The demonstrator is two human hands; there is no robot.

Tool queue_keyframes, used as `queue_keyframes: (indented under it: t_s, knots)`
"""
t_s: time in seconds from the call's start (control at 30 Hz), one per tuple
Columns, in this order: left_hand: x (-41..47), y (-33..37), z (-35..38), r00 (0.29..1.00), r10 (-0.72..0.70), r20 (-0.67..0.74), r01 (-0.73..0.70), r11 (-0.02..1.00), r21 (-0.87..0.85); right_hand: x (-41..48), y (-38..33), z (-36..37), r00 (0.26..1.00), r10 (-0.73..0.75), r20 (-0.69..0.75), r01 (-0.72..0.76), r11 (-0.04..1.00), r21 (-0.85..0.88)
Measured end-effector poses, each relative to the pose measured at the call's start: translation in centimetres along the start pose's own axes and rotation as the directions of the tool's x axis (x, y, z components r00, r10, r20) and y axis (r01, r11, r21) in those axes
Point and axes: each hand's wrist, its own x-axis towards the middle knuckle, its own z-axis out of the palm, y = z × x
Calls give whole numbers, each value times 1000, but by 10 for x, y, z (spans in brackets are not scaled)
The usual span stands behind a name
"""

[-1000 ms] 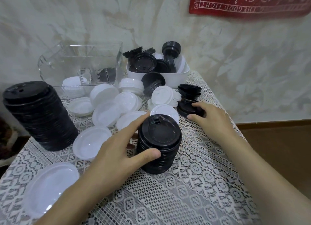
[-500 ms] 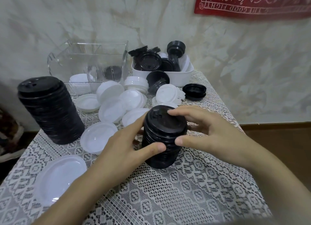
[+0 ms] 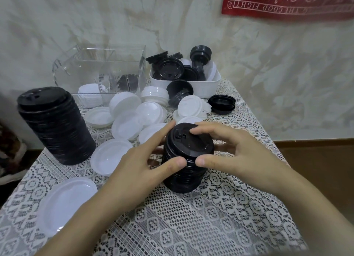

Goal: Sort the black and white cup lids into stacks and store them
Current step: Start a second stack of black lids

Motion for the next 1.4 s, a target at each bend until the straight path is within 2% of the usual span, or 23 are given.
queue_keyframes:
  t_s: [0.3, 0.57, 0.7, 0.83, 0.93, 1.17, 1.27, 1.33, 1.4]
  knots:
    - [1, -2, -3, 1000, 5, 29, -5, 1000, -2, 2, 4, 2, 1000, 12, 13, -12, 1000, -10]
    - [0, -5, -5, 999, 29, 24, -32, 991, 127, 4, 4, 1, 999, 37, 40, -36, 999, -24]
    - [1, -2, -6, 999, 39, 23, -42, 992, 122, 2, 5, 2, 997, 67, 26, -68, 996, 63]
    - [6, 2, -5, 998, 63, -14, -63, 997, 46, 3, 6, 4, 997, 74, 32, -76, 993, 89]
    - [9, 1, -3, 998, 58, 30, -57, 998, -27, 5, 9, 5, 995, 95, 38, -99, 987, 123]
    - [9, -7, 1, 998, 53, 26, -51, 997, -53, 5, 14, -8, 984, 79, 162, -127, 942, 311]
    - [7, -7, 2, 998, 54, 34, -52, 997, -62, 13, 16, -11, 987, 130, 90, -154, 923, 353]
    - [6, -6, 4, 998, 53, 37, -51, 996, -67, 26, 30, -17, 977, 208, -41, -190, 946, 263]
    - [4, -6, 5, 998, 52, 40, -49, 996, -70, 43, 49, -23, 942, 235, -238, -219, 971, 93]
